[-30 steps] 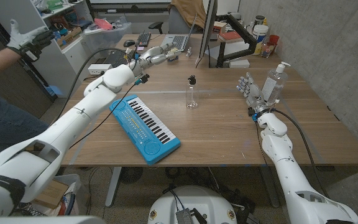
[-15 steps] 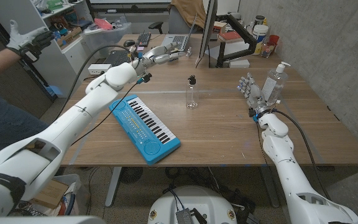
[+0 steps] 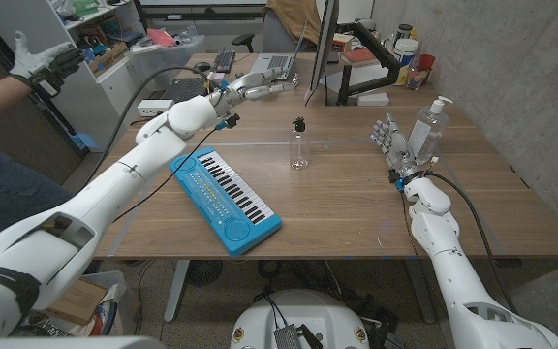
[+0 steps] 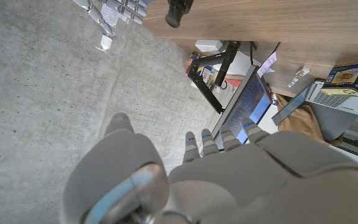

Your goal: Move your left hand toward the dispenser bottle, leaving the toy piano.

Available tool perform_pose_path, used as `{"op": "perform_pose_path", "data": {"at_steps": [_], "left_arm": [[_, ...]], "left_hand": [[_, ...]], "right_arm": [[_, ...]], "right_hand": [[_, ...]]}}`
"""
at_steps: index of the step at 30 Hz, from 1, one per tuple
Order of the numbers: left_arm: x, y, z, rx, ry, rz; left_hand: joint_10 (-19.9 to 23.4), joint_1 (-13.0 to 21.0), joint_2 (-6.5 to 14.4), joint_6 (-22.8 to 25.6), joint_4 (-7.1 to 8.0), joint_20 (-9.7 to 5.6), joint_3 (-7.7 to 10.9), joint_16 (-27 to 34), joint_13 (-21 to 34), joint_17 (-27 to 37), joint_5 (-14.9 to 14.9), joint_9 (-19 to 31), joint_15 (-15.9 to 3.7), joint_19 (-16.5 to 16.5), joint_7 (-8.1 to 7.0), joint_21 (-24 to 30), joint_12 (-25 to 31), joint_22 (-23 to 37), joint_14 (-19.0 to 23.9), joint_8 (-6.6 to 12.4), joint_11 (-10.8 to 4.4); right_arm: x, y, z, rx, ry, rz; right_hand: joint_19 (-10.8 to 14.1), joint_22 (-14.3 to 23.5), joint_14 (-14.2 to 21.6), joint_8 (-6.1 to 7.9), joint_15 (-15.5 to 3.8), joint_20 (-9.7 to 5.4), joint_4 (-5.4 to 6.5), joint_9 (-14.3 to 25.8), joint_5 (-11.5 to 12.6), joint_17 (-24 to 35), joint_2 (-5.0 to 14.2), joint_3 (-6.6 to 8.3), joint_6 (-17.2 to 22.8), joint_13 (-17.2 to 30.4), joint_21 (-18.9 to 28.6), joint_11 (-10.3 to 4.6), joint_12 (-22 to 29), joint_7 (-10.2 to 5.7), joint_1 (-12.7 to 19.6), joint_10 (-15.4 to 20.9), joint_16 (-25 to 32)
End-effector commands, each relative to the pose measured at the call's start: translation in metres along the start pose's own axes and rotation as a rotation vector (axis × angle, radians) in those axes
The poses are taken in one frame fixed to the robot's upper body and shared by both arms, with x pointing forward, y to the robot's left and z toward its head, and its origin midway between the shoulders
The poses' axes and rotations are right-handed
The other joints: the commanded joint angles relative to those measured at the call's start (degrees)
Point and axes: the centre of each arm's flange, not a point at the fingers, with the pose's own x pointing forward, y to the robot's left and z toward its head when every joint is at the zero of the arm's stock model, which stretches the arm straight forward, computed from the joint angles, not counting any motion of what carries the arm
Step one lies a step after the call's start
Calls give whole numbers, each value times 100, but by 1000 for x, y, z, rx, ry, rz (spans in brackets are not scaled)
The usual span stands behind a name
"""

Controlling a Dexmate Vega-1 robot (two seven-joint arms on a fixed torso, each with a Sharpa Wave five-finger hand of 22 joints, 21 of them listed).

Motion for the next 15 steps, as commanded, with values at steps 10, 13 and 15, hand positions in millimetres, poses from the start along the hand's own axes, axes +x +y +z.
{"op": "perform_pose_path", "data": {"at_steps": [10, 13, 15], "left_arm": [[10, -4, 12, 90, -14, -23], [11, -3, 14, 107, -15, -26], [12, -3, 16, 125, -16, -29]], "left_hand": [[69, 118, 40, 248, -36, 48, -23, 40, 33, 24, -23, 23, -61, 11, -202, 19, 27, 20, 66, 95, -114], [76, 131, 44, 194, -39, 49, -32, 40, 33, 27, -28, 23, -56, 12, -123, 19, 29, 20, 68, 62, -116], [88, 133, 44, 181, -39, 55, -37, 44, 33, 28, -31, 23, -53, 13, -81, 19, 32, 20, 80, 53, -138]], "right_arm": [[-1, -2, 0, 1, 2, 3], [-1, -1, 0, 1, 1, 4], [-1, -1, 0, 1, 2, 4]], "right_hand": [[46, 24, 46, -27, 0, 8, -10, 33, 11, 8, 53, 2, 52, 16, -24, 35, -17, -26, 24, 25, -6], [48, 24, 49, -27, 5, 11, -11, 33, 11, 8, 53, 1, 52, 16, -30, 35, -17, -25, 23, 26, -5], [49, 24, 51, -26, 2, 12, -12, 33, 11, 8, 54, 0, 56, 16, -35, 35, -17, -26, 22, 28, -5]]}}
